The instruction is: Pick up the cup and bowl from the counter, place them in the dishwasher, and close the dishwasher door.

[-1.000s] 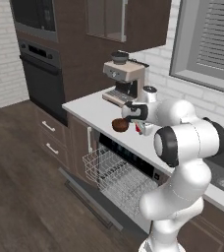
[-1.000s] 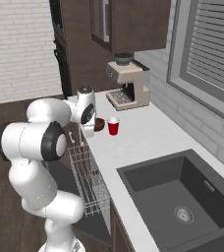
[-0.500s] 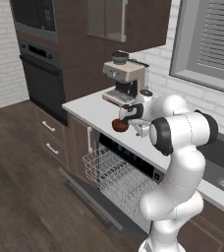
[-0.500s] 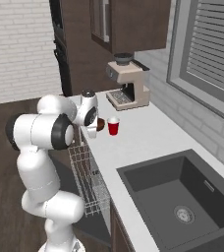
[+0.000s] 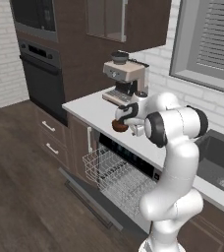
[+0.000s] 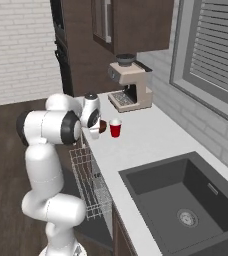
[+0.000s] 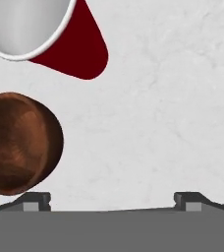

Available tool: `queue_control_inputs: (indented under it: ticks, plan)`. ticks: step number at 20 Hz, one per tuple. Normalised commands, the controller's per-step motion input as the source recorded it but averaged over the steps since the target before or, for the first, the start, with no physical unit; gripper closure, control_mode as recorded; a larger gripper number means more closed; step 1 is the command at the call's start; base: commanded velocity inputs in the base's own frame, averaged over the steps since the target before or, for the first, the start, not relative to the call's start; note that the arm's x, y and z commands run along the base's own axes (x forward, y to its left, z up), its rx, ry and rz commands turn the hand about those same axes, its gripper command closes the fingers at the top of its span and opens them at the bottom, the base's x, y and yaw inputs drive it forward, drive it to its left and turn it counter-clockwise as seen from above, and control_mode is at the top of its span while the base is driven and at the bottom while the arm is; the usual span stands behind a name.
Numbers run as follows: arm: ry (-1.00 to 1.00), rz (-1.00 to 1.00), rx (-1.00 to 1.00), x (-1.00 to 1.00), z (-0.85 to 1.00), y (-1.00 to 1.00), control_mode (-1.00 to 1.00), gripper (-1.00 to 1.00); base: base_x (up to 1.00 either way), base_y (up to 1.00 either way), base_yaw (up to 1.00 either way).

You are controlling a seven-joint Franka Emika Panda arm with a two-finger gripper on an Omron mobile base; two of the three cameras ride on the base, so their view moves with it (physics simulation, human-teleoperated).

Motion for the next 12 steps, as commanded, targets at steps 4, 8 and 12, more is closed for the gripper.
queue_control_inputs:
  ticks: [4, 8, 12]
  plan:
    - [0.02, 0.0, 0.0, 0.32, -0.17, 0.0, -1.0, -1.0, 0.0, 0.0, 0.0]
    - [0.02, 0.0, 0.0, 0.24, -0.24, 0.0, -1.0, -1.0, 0.0, 0.0, 0.0]
    - [0.01, 0.0, 0.0, 0.26, -0.25, 0.0, -1.0, -1.0, 0.0, 0.0, 0.0]
